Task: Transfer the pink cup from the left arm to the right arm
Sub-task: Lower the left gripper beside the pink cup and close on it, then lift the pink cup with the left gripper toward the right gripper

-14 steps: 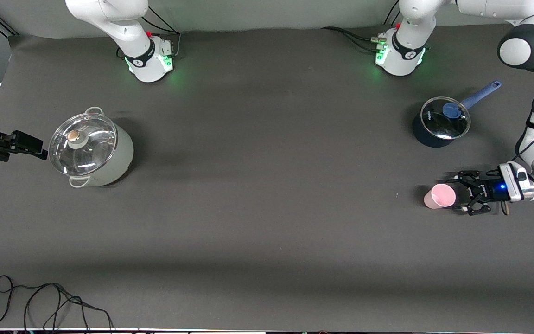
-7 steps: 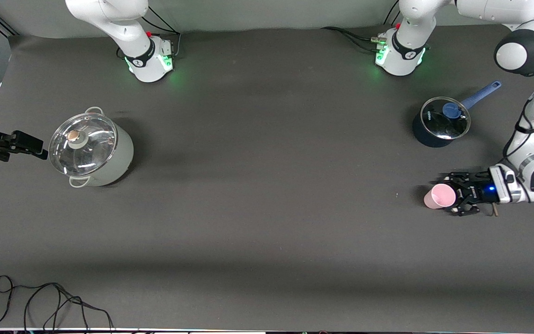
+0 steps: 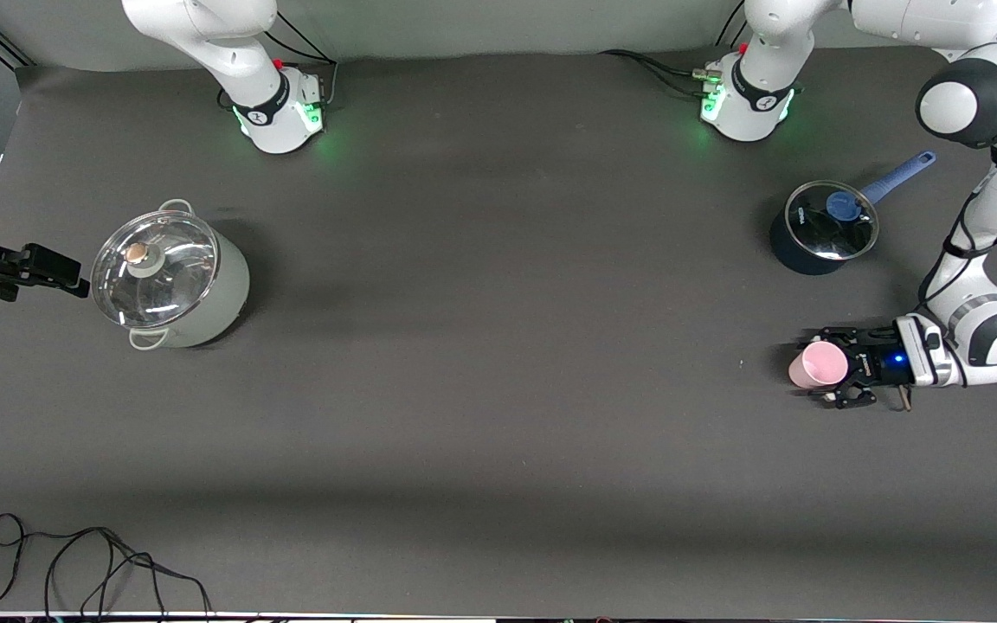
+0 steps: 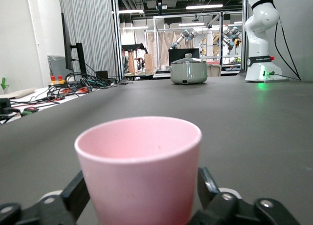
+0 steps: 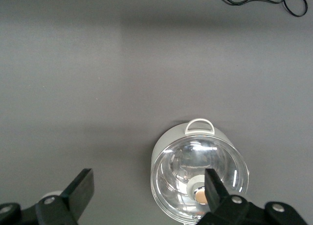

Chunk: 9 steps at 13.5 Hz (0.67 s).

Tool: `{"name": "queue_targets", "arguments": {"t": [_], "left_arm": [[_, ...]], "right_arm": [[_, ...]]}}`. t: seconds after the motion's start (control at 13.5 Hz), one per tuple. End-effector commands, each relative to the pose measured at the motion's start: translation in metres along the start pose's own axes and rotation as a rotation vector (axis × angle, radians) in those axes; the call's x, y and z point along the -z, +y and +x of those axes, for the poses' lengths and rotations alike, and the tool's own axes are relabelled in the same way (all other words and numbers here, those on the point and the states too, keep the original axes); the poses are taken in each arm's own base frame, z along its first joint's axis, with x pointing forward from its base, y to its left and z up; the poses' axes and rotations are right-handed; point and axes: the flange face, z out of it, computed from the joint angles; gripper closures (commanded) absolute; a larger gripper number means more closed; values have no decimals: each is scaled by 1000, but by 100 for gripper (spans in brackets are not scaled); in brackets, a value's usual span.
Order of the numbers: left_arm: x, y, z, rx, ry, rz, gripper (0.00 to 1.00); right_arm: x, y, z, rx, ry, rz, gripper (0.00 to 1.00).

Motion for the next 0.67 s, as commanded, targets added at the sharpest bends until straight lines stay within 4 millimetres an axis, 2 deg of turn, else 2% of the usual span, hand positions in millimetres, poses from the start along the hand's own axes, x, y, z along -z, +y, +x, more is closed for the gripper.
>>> {"name": "queue_targets", "arguments": {"t": [0.0,0.07,0.15,0.3,0.37,0.44,0.59], "left_arm": [[-19,-12,2,-26,14,12,8],[-25,-14,2,-25,12,9,12],[-28,-16,2,-27,7,7,23],[-30,-17,1,-27,1,8,61],[-36,-19,3,-26,4,-3,89],[-39,-20,4,-10,3,-8,100],[-60,-26,8,-5,14,-39,100]], "right_arm": [[1,-1,0,9,9,0,0],[1,-1,0,9,9,0,0],[1,-1,0,9,9,0,0],[1,-1,0,9,9,0,0],[1,-1,0,7,9,0,0],[1,-1,0,9,9,0,0],[0,-1,0,9,7,0,0]]}}
